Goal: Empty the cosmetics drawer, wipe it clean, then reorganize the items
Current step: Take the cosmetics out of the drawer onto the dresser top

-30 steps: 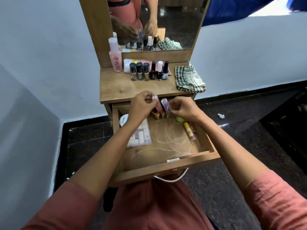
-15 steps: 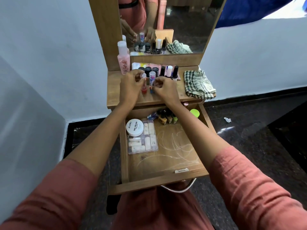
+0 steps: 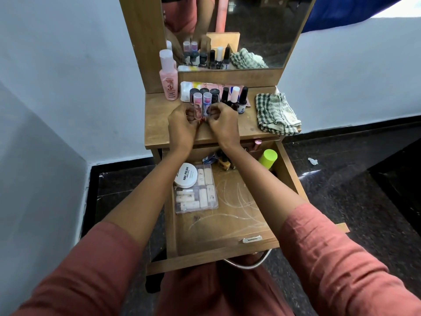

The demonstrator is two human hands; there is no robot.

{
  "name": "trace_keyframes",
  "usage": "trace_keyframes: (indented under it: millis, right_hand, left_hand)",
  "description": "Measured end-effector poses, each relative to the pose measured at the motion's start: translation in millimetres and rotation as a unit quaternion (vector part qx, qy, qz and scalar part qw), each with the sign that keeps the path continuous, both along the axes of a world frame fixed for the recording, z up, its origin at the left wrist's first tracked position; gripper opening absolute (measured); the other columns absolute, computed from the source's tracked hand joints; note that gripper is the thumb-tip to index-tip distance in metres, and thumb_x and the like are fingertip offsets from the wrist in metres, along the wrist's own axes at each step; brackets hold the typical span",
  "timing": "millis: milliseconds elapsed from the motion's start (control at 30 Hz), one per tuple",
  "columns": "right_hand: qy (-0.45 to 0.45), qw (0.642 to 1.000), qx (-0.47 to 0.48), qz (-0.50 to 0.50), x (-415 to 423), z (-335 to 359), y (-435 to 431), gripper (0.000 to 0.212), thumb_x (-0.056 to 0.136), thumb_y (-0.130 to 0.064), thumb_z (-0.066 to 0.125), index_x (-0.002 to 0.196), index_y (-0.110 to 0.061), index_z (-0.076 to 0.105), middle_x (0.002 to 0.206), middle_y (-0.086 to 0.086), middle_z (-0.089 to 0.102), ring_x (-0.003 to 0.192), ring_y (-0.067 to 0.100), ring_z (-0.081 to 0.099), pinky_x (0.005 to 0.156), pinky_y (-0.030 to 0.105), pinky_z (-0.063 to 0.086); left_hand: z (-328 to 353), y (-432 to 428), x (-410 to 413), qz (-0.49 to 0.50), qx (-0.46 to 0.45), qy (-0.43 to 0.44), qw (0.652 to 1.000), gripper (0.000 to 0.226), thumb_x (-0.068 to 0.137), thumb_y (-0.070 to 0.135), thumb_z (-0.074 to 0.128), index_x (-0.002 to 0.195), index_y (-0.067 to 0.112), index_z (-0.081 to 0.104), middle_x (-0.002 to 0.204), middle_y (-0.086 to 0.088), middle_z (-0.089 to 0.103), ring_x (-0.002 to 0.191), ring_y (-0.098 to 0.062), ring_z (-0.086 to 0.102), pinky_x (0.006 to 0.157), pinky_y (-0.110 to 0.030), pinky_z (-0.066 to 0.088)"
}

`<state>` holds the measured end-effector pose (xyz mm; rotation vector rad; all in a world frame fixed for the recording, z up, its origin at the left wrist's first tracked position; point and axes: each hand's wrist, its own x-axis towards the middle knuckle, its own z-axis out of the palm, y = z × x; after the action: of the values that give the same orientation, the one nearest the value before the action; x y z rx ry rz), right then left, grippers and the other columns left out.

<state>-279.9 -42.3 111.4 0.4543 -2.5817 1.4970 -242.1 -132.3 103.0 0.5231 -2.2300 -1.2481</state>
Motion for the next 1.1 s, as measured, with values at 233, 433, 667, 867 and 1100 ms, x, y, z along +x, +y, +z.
trace_keyframes:
  millis: [233,433,667,867,1100]
  right_hand:
    - [0.002,1.000,-0.011,-0.022,0,-6,-6,0.016,0.082,0.000,0.061,0.098,0.003,0.063,0.095,0.015,0.067,0.079,0.011,0.056,0.071,0.019,0.047]
    - [0.002,1.000,-0.013,-0.022,-3,-9,-4,0.015,0.081,0.001,0.062,0.096,0.002,0.062,0.094,0.016,0.066,0.079,0.013,0.058,0.072,0.022,0.050]
    - [0.001,1.000,-0.003,-0.020,4,-8,14,0.016,0.082,0.004,0.059,0.098,0.002,0.060,0.087,0.009,0.058,0.081,0.012,0.053,0.065,0.009,0.044]
    - [-0.001,0.999,0.031,-0.010,23,-4,54,0.014,0.083,0.000,0.060,0.097,0.001,0.064,0.090,0.005,0.061,0.082,0.009,0.054,0.068,0.005,0.044]
    - [-0.041,0.993,0.092,-0.069,38,-24,132,0.011,0.078,0.002,0.062,0.086,0.000,0.070,0.090,0.014,0.071,0.080,0.016,0.062,0.076,0.021,0.047]
  left_hand:
    - [-3,-3,-4,0.008,-0.009,-0.005,1.000,0.022,0.077,-0.002,0.066,0.099,0.000,0.062,0.096,-0.013,0.067,0.085,-0.019,0.063,0.078,-0.029,0.053]
    - [-3,-1,-2,0.014,0.002,0.004,1.000,0.019,0.077,-0.005,0.064,0.096,0.000,0.061,0.087,-0.005,0.060,0.077,-0.011,0.054,0.069,-0.016,0.048]
    - [-4,8,9,0.031,-0.002,0.016,0.999,0.020,0.079,-0.010,0.058,0.097,-0.001,0.059,0.086,-0.004,0.054,0.077,-0.011,0.051,0.060,-0.003,0.040]
    - [-3,32,31,0.010,0.011,0.042,0.999,0.017,0.082,-0.007,0.058,0.097,0.001,0.059,0.088,-0.004,0.056,0.077,-0.010,0.053,0.066,-0.011,0.047]
    - [-40,87,51,-0.175,-0.027,-0.002,0.984,0.016,0.075,-0.012,0.058,0.084,-0.001,0.066,0.087,-0.016,0.067,0.078,-0.019,0.061,0.072,-0.019,0.045]
